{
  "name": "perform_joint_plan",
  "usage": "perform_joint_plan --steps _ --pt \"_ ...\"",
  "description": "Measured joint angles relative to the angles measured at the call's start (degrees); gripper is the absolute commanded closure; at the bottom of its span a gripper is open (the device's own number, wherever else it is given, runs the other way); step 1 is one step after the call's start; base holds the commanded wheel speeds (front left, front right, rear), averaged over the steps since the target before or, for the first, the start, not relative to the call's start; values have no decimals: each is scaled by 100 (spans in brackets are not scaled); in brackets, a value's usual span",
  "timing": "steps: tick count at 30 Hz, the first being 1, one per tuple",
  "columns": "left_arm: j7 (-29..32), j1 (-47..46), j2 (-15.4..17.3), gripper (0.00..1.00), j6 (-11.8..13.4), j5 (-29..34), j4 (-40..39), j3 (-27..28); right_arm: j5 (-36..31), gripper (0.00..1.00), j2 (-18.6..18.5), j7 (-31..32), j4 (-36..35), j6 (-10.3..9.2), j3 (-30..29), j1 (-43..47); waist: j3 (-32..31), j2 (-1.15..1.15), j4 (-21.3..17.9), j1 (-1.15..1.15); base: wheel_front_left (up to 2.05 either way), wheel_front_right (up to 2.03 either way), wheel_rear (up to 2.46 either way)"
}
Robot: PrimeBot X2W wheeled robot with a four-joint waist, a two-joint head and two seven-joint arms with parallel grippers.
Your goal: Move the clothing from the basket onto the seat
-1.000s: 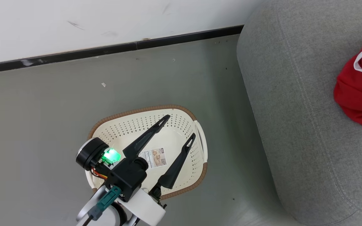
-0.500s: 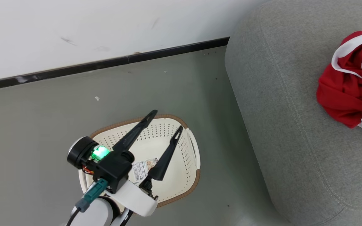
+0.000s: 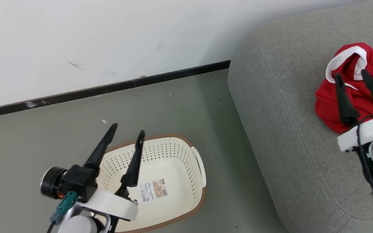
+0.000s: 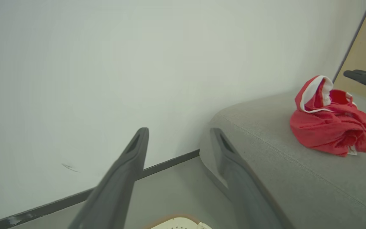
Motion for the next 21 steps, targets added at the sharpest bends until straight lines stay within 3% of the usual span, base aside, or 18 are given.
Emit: perform_joint_plan --steps 10,21 --pt "-183 333 18 0 389 -49 215 535 -190 0 471 -1 -480 0 318 344 -327 0 189 0 0 0 0" --pt "-276 728 21 0 642 -101 426 921 -450 0 814 -1 -761 0 664 822 -649 0 478 0 0 0 0"
